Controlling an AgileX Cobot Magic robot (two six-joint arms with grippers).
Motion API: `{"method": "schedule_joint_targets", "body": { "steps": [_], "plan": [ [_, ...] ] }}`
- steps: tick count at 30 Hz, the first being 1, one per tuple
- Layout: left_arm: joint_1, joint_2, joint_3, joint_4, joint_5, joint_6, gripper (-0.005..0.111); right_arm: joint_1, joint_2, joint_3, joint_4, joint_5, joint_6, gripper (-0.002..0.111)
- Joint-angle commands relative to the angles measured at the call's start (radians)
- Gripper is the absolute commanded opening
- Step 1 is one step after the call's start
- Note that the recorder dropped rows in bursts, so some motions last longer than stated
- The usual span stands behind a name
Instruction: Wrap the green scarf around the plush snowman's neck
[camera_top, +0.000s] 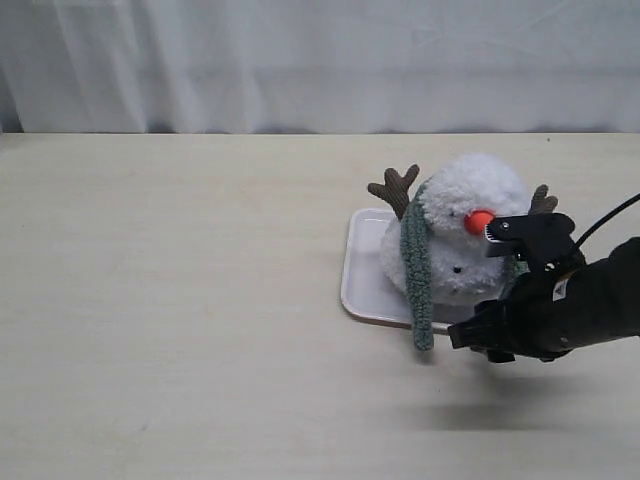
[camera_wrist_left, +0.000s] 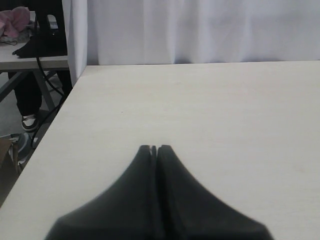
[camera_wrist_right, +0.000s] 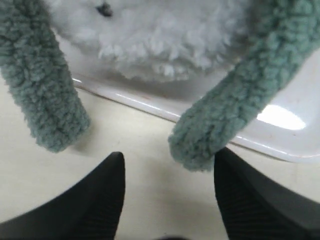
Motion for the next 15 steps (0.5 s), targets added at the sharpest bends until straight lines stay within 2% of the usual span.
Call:
{"method": "schedule_joint_targets", "body": {
  "steps": [1, 6, 12, 15],
  "plan": [
    [-0.009, -0.002, 0.002, -0.005, -0.012, -0.004, 0.000, 0.001, -0.044, -0.042, -0.002, 0.132, -0.008, 0.054],
    [-0.009, -0.002, 0.002, -0.005, -0.012, -0.004, 0.000, 0.001, -0.126, -0.060, -0.002, 0.217, -0.008, 0.054],
    [-0.009, -0.002, 0.002, -0.005, -0.012, -0.004, 0.000, 0.004, -0.272, -0.060, 0.053, 0.230, -0.015, 0.054],
    [-0.009, -0.002, 0.002, -0.005, -0.012, -0.004, 0.000, 0.051, -0.329, -0.060, 0.106, 0.225, -0.093, 0.054]
  ]
}}
